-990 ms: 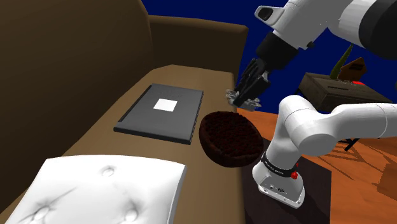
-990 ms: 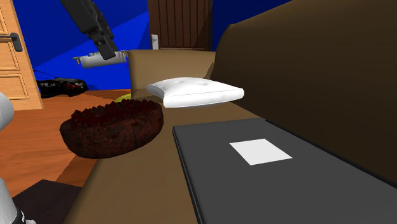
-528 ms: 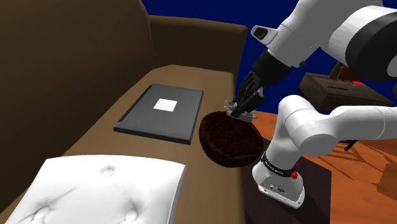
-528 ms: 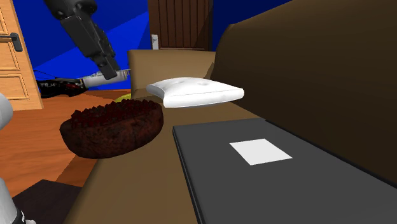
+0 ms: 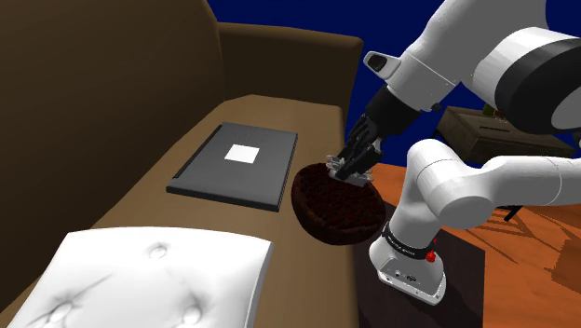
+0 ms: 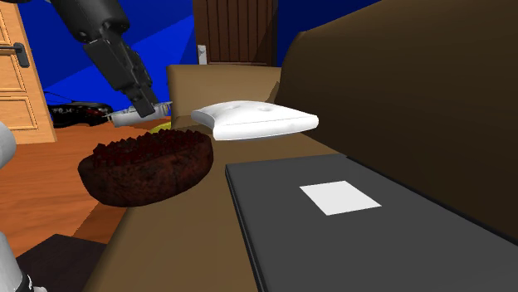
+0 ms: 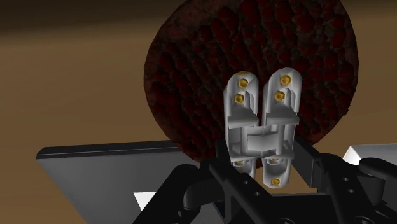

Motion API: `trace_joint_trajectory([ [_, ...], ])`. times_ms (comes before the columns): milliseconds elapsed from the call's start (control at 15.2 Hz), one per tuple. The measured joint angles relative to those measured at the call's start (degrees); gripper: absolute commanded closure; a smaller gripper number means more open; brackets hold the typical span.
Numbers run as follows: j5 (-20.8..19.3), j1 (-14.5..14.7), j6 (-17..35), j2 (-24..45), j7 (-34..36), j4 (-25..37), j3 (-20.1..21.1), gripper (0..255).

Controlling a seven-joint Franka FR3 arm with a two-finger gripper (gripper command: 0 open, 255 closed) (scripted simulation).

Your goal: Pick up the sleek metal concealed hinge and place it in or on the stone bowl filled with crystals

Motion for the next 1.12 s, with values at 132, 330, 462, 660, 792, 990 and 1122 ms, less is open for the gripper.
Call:
trace_joint_trajectory([
  [132, 0.0, 0.0, 0.0, 0.0, 0.0, 0.0, 0.0, 0],
  [330, 0.0, 0.0, 0.0, 0.0, 0.0, 0.0, 0.0, 0],
  [462, 0.0, 0.0, 0.0, 0.0, 0.0, 0.0, 0.0, 0],
  [660, -0.5, -0.1, -2.6, -0.2, 0.2, 2.4, -0.5, 0],
  [792, -1.0, -0.4, -5.4, 0.0, 0.3, 5.5, -1.1, 0],
  [990, -1.4, -0.5, -6.8, 0.2, 0.2, 7.0, -1.6, 0],
  [1122, -1.5, -0.6, -7.0, 0.2, 0.2, 7.2, -1.6, 0],
])
